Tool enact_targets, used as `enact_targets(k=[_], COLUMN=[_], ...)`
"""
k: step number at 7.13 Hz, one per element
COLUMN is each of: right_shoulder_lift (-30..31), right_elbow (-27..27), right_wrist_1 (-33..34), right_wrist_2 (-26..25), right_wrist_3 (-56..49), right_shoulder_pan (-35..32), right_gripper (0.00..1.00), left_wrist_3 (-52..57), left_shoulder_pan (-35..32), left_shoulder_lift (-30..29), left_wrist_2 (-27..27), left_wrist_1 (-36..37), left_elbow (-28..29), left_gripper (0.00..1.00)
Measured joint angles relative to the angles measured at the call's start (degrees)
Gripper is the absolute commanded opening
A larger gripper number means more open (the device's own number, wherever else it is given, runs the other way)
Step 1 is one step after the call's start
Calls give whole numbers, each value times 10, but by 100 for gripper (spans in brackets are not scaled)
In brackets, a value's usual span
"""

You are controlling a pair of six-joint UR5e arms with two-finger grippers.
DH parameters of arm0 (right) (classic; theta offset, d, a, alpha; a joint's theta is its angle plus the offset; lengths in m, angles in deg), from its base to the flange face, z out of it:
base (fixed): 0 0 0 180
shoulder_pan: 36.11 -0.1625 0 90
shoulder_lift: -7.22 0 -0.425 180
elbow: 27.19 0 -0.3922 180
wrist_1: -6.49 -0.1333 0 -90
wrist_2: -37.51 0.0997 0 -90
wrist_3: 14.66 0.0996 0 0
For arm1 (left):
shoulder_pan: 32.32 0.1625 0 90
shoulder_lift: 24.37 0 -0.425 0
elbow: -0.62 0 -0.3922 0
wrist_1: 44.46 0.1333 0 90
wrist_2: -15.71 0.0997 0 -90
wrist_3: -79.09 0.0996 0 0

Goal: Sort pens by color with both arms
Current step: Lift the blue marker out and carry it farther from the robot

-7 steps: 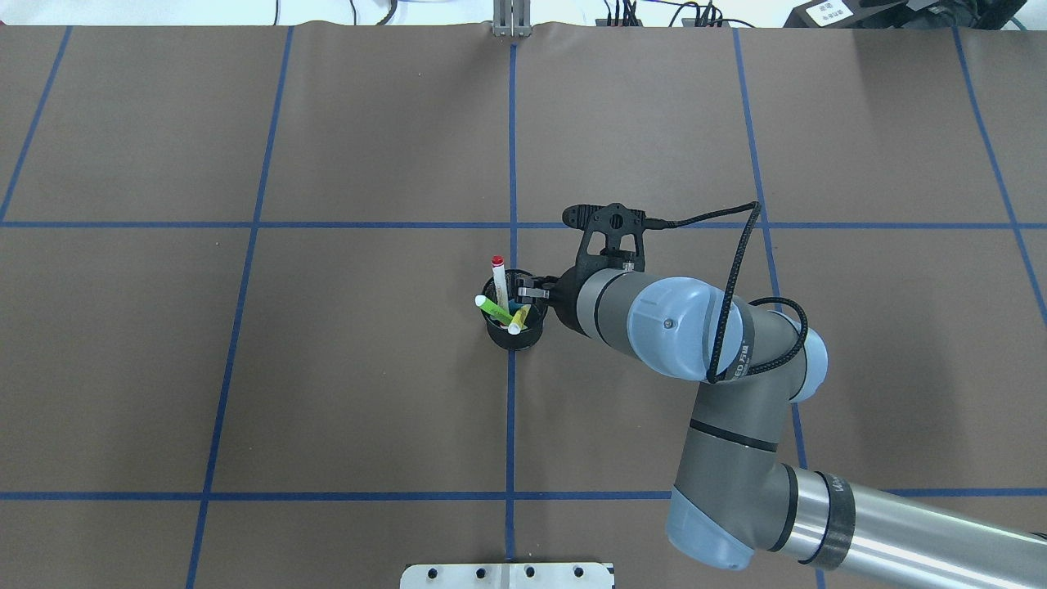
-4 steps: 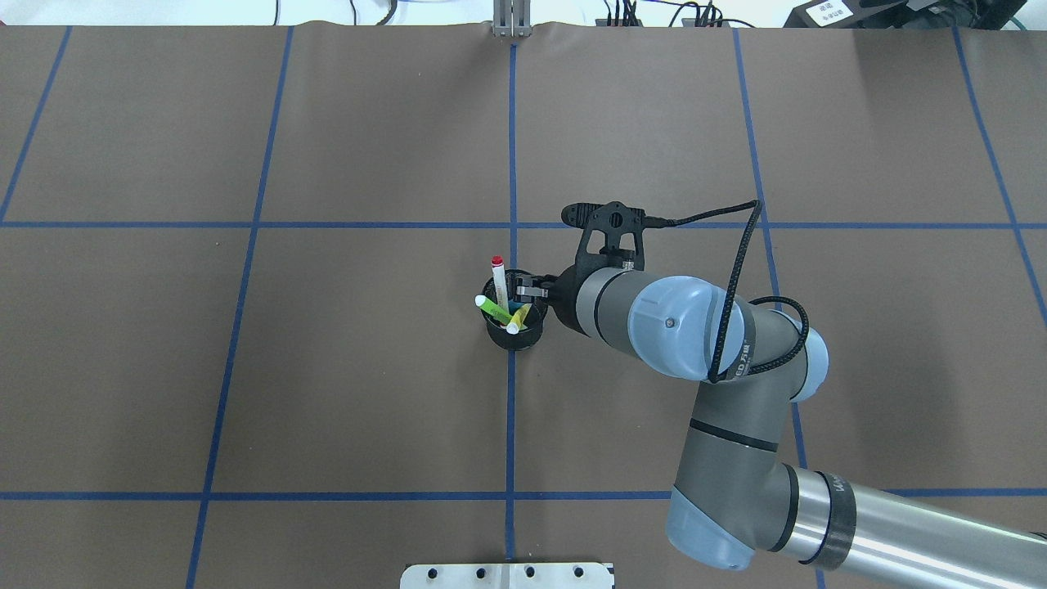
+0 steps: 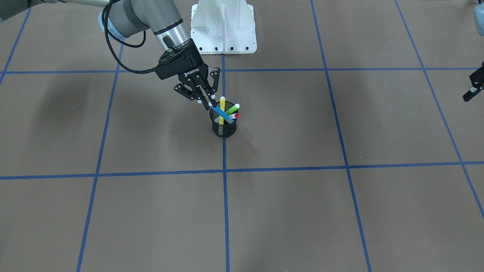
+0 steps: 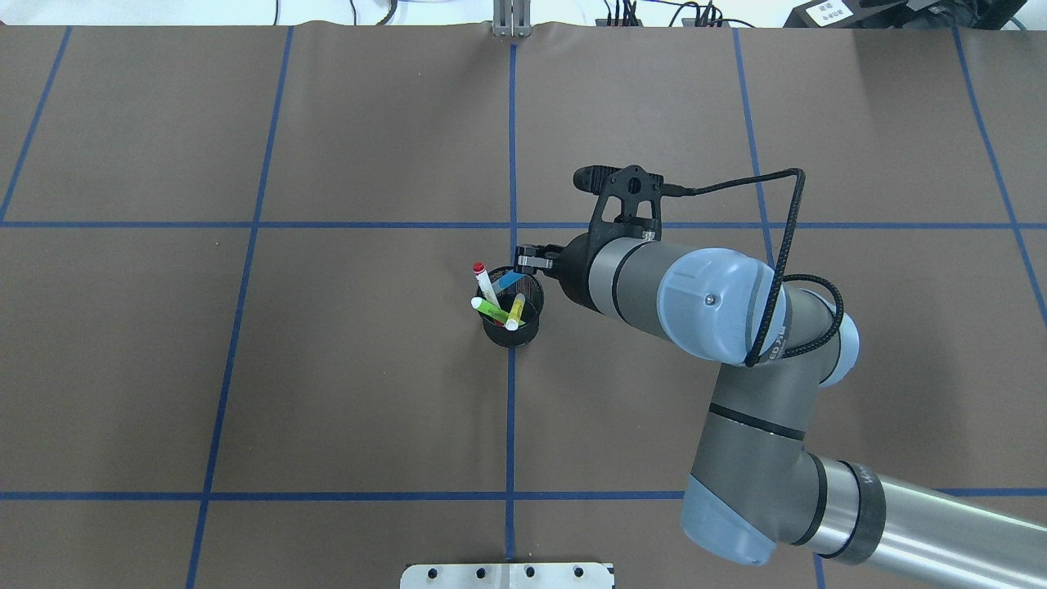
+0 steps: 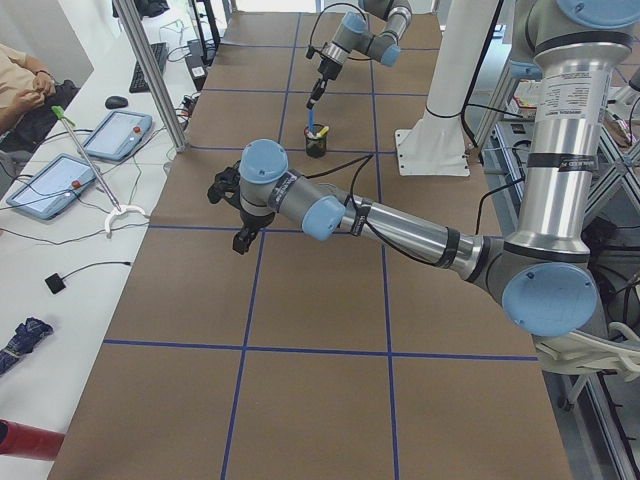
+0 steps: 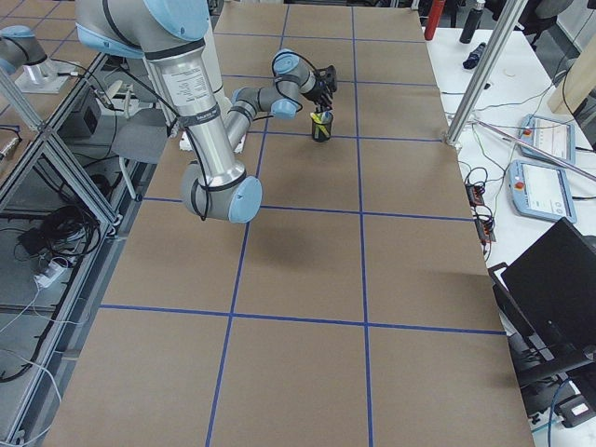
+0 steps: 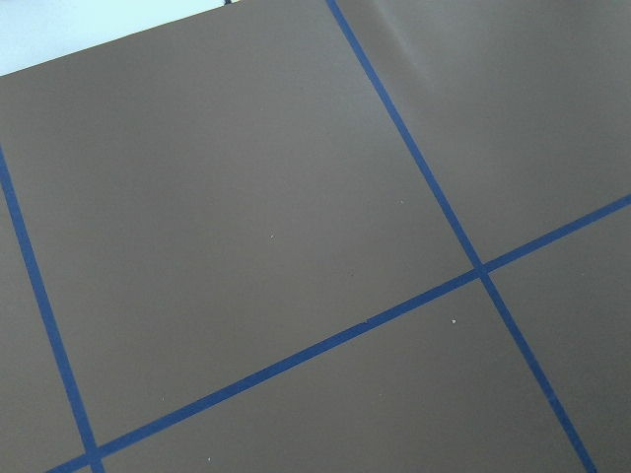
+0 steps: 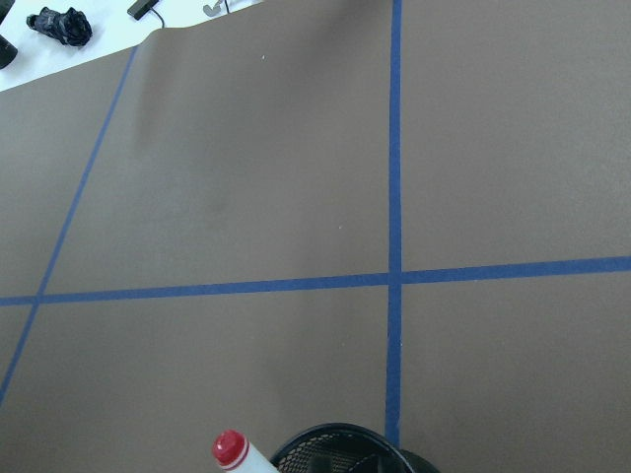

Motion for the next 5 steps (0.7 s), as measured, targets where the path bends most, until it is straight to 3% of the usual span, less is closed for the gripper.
enact_targets(k=[3, 5], right_shoulder_lift=[-3, -13], right_elbow=[80, 86], right_wrist_1=[86, 128], right_wrist_2=[-5, -66], right_wrist_3=[-12, -12], right_shoulder_pan=[-38, -47], right_gripper=[0, 0], left_wrist_3=[-1, -2], left_shoulder_pan=[0, 0], left_shoulder_lift=[0, -2], left_wrist_2=[0, 0], left_wrist_1=[0, 0], left_elbow=[0, 0], left_gripper=[100, 100])
